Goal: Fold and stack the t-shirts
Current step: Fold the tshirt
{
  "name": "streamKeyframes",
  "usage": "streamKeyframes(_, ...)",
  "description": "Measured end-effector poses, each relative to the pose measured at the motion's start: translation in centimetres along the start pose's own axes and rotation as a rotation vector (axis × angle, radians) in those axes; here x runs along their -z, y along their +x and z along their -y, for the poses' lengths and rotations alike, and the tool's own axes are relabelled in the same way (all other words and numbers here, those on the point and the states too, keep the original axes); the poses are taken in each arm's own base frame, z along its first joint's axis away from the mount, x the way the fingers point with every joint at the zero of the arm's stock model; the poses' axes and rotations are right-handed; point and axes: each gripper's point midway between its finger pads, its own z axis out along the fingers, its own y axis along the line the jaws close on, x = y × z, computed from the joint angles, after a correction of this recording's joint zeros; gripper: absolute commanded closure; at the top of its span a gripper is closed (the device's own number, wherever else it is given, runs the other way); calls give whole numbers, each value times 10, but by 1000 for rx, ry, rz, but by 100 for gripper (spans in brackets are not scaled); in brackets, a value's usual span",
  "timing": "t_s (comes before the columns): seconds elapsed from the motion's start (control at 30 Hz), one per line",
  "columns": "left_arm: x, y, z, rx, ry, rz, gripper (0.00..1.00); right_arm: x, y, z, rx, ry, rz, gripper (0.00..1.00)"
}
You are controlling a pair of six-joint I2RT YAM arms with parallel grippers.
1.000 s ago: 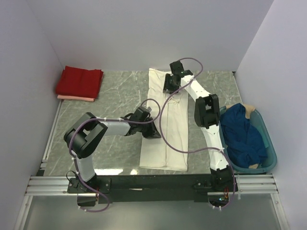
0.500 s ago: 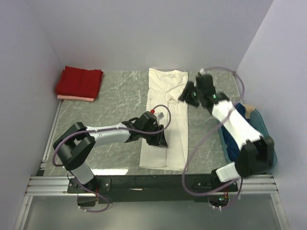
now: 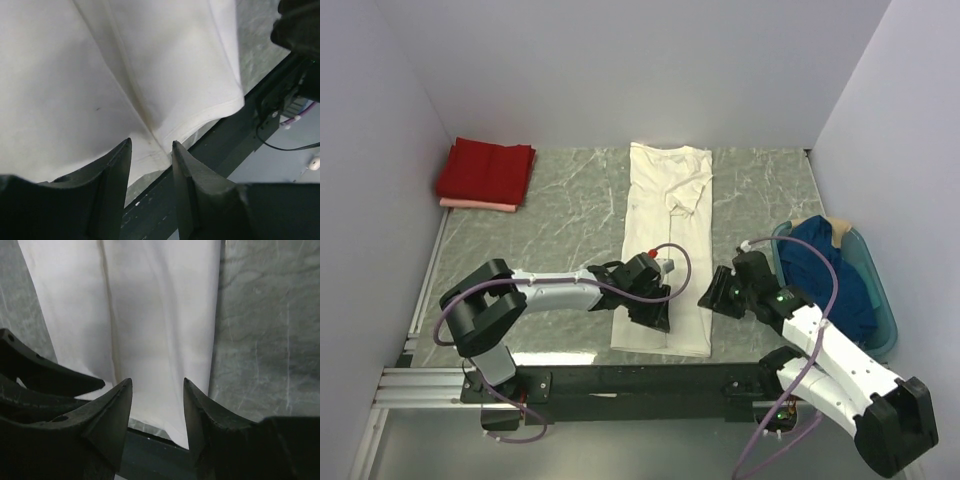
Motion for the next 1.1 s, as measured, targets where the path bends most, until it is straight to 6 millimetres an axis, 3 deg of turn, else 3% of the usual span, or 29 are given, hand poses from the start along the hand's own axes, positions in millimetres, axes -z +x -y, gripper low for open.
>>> streamKeyframes(0.27, -8, 15, -16, -9, -61, -45, 59, -3, 29, 3, 6, -10, -75, 52)
streamKeyframes(0.57, 1, 16, -21, -27, -111, -32, 59, -2, 36, 6, 10, 5, -97, 52)
streamKeyframes(0.8, 10, 3, -4, -48, -80, 4, 60, 5, 40, 12, 12, 23, -102, 53)
streamKeyframes(1.1, -4, 7, -2, -62, -71, -15, 56, 4, 43, 14, 10, 35, -118, 53)
